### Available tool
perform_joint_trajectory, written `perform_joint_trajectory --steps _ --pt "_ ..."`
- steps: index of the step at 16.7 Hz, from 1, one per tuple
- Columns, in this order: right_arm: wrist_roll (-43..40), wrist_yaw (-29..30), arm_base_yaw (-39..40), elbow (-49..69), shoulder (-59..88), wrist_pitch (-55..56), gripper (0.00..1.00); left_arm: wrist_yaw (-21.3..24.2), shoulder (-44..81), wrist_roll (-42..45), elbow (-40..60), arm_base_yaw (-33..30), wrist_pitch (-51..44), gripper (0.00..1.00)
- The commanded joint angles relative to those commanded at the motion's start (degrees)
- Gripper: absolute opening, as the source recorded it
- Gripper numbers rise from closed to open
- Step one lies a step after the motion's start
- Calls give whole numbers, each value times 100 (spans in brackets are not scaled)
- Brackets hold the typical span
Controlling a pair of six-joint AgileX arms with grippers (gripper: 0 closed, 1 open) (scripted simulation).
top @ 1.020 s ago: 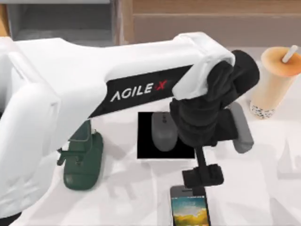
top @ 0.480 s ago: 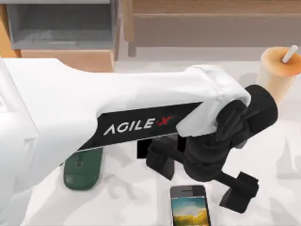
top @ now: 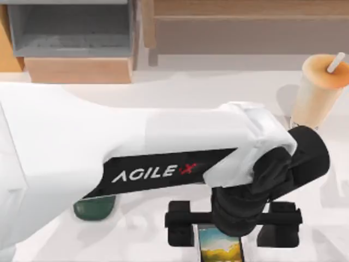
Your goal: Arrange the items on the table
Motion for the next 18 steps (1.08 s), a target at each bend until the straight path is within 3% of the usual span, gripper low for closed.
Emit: perform_joint_trajectory --steps 3,10,18 --pt "0 0 0 0 0 0 100 -2 -33 -399 -67 -51 14 100" --pt "0 0 0 0 0 0 100 -1 39 -386 -135 -23 106 100" --pt "0 0 0 0 0 0 100 2 534 -363 -890 -20 1415 100"
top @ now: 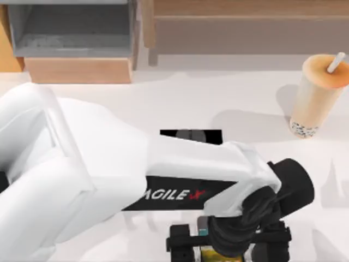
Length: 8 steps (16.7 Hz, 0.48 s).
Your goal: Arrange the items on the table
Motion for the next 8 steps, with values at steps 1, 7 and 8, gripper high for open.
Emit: perform_joint_trajectory --steps 1,7,8 --pt "0 0 0 0 0 0 100 0 11 0 -12 0 12 100" --pt "0 0 0 0 0 0 100 0 11 0 -12 0 12 77" --pt "0 0 0 0 0 0 100 0 11 0 -12 0 12 70"
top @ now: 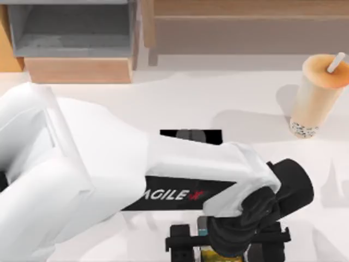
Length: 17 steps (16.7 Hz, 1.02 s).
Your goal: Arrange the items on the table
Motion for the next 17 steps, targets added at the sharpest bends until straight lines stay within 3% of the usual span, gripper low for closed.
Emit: perform_joint_trajectory --steps 9,17 --pt "0 0 0 0 0 0 100 0 0 0 0 0 0 2" --pt "0 0 0 0 0 0 100 0 0 0 0 0 0 0"
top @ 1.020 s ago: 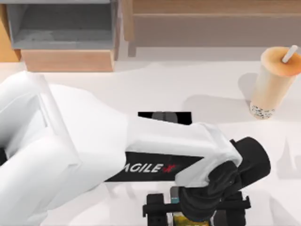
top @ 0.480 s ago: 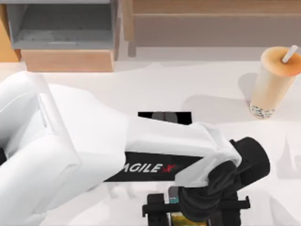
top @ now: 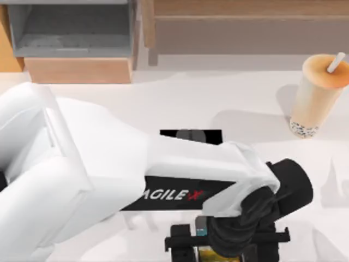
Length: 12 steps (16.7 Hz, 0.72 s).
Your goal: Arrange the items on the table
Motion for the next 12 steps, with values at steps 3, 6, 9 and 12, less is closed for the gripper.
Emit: perform_joint_trajectory --steps 3,6,9,12 --pt "0 0 0 0 0 0 100 -15 -190 41 97 6 -200 0" --pt "0 0 0 0 0 0 100 -17 -363 37 304 4 -610 0" --pt "0 0 0 0 0 0 100 -17 -415 37 360 5 -698 0" --pt "0 0 0 0 0 0 100 -17 -391 46 346 7 -685 0"
